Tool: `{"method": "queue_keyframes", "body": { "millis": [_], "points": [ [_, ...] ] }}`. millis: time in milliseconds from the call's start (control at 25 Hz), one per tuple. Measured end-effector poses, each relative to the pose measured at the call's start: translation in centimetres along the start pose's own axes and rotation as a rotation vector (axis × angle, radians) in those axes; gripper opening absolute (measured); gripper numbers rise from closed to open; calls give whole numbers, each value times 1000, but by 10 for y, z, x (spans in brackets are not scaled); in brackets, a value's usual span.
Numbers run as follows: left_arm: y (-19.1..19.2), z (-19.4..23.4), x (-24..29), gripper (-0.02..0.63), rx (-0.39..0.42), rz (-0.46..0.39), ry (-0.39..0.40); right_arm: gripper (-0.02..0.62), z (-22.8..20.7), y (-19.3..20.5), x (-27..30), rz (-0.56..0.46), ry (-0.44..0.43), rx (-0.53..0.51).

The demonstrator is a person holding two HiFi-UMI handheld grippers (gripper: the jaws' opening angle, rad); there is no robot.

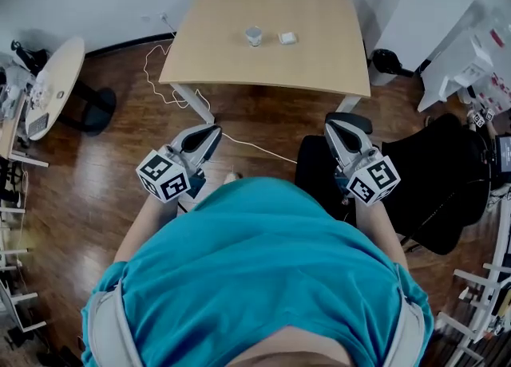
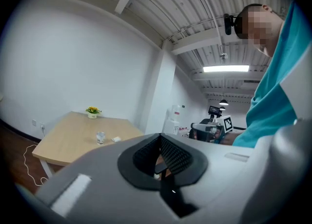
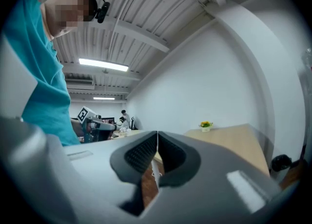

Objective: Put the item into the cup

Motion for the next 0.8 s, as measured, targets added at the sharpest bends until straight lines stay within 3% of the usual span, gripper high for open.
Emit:
{"method": "queue_keyframes", "body": {
  "millis": [160, 320, 600, 800],
  "points": [
    [-5, 53, 8, 2, -10, -6, 25, 28, -9, -4, 47, 30, 9, 12],
    [-19, 117, 23, 2, 64, 22, 70, 38, -21, -21, 105, 36, 53, 24],
    [-59, 237, 41, 2, 47, 25, 188, 54, -51, -43, 202, 94, 146, 70],
    [-81, 296, 52, 2, 34, 2, 183, 80, -76, -50, 249, 150, 185, 84]
  ]
}}
Point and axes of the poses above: the fingertips, and each gripper's own axes: x forward along the fingers, z to its left, y out of its underside, the point moved 8 cm from there along -x, backward along the fingers, and after that the axes turned 11 degrees about z, right-handed, at the moved point
